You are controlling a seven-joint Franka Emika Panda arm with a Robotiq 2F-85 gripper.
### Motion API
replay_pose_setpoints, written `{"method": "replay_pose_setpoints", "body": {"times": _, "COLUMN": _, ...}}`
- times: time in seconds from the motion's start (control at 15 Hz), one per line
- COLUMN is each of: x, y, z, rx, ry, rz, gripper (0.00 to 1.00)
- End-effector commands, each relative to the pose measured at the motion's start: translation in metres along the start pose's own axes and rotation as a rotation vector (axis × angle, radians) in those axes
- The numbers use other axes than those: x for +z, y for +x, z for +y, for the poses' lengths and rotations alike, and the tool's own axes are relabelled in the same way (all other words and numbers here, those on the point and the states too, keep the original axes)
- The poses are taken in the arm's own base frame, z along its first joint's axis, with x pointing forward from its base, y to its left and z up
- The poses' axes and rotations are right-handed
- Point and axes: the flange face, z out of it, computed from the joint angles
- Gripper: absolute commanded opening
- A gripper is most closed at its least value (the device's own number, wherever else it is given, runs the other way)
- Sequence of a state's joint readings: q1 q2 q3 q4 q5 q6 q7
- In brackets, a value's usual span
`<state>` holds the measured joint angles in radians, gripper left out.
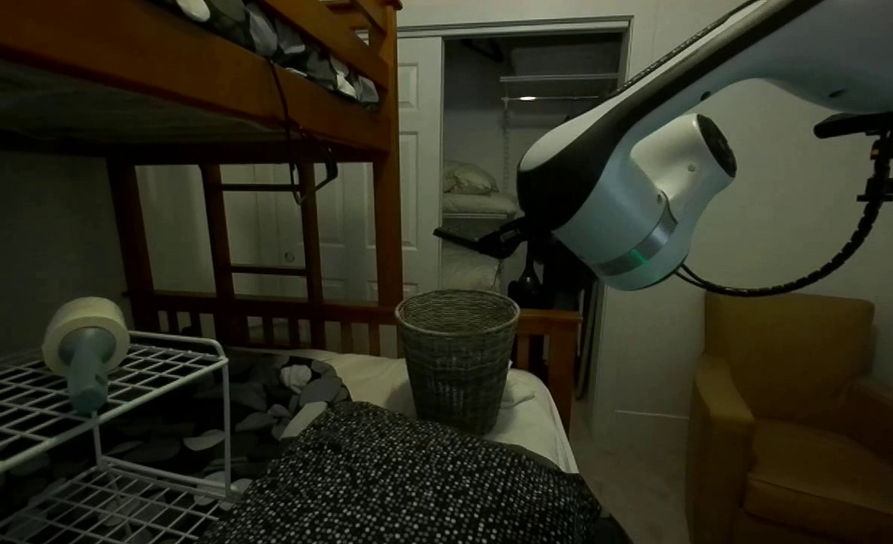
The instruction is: Remove the remote from the bottom rack and put it in the basket
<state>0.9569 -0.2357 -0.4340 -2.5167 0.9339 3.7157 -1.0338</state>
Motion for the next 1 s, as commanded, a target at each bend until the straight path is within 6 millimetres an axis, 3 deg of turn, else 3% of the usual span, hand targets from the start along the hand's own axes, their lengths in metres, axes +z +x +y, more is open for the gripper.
{"method": "replay_pose_setpoints", "body": {"times": 0.0, "x": 0.033, "y": -0.017, "z": 0.034, "rx": 0.055, "ry": 0.138, "rz": -0.143, "gripper": 0.26}}
{"method": "replay_pose_setpoints", "body": {"times": 0.13, "x": 0.058, "y": -0.030, "z": 0.048, "rx": 0.084, "ry": 0.157, "rz": -0.233, "gripper": 0.26}}
{"method": "replay_pose_setpoints", "body": {"times": 0.2, "x": 0.066, "y": -0.021, "z": 0.057, "rx": 0.077, "ry": 0.168, "rz": -0.220, "gripper": 0.26}}
{"method": "replay_pose_setpoints", "body": {"times": 0.33, "x": 0.088, "y": -0.022, "z": 0.070, "rx": 0.092, "ry": 0.171, "rz": -0.265, "gripper": 0.26}}
{"method": "replay_pose_setpoints", "body": {"times": 0.73, "x": 0.135, "y": -0.015, "z": 0.070, "rx": 0.098, "ry": 0.180, "rz": -0.323, "gripper": 0.26}}
{"method": "replay_pose_setpoints", "body": {"times": 0.8, "x": 0.141, "y": -0.019, "z": 0.069, "rx": 0.100, "ry": 0.178, "rz": -0.339, "gripper": 0.76}}
{"method": "replay_pose_setpoints", "body": {"times": 0.93, "x": 0.150, "y": -0.023, "z": 0.071, "rx": 0.122, "ry": 0.154, "rz": -0.352, "gripper": 0.84}}
